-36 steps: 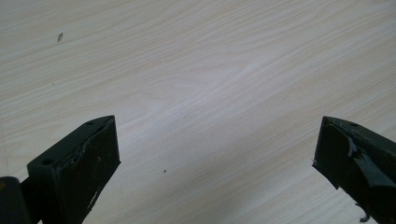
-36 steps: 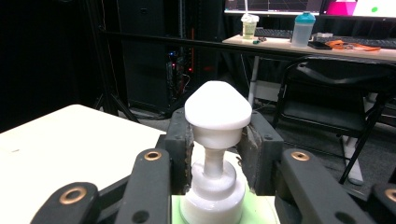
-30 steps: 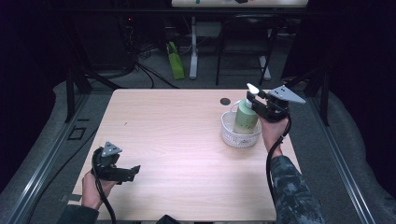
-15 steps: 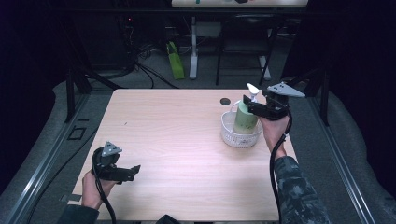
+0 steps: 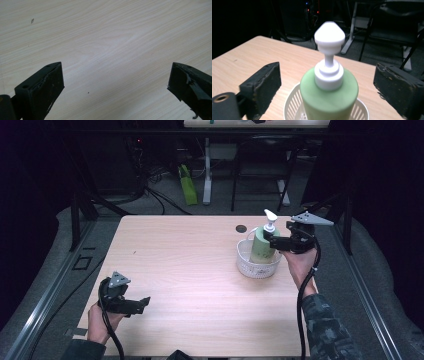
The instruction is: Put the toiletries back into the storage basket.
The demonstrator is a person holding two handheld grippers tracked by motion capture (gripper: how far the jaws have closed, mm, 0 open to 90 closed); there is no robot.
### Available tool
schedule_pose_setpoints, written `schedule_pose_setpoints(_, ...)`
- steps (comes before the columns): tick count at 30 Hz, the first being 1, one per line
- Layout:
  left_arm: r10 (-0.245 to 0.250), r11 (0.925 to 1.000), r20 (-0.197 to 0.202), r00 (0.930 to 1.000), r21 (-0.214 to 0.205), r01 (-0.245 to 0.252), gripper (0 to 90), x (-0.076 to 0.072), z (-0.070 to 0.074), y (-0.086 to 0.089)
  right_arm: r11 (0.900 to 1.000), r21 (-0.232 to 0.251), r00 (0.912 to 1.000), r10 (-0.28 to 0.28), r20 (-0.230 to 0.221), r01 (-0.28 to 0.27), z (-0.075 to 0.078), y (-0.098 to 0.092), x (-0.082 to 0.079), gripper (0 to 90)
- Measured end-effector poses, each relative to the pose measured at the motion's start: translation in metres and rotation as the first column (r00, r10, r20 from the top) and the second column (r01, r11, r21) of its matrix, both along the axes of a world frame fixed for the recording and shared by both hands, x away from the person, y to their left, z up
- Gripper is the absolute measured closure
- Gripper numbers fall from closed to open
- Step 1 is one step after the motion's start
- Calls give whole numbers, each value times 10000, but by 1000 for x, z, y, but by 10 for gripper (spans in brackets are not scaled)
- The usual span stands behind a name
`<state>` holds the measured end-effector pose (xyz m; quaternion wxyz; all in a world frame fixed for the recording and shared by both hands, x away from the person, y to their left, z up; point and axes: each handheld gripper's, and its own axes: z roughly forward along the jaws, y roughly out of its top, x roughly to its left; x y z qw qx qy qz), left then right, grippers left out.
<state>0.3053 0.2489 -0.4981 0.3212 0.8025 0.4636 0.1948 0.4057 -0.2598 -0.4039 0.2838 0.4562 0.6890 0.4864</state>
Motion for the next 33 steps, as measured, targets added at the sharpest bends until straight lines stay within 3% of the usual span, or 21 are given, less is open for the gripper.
schedule_pose_setpoints(10, -5, 10000, -37, 10000, -5, 5, 0, 0, 0, -1, 9998, -159, 9980, 95, -617, -105, -1, -12, -16, 42)
schedule_pose_setpoints(15, -17, 10000, -55, 10000, -20, 17, 0, 0, 0, -1, 9999, 134, 9951, 102, -979, -89, -4, -21, -30, 39)
schedule_pose_setpoints(25, -52, 10000, 25, 10000, 35, 52, 0, -1, 0, -1, 9997, -226, 9859, 56, -1671, -95, -16, -30, -51, 28)
schedule_pose_setpoints(33, -67, 9998, 120, 9999, 182, 65, 0, -1, 0, -2, 9996, -283, 9823, -8, -1875, -46, -24, -36, -60, 24)
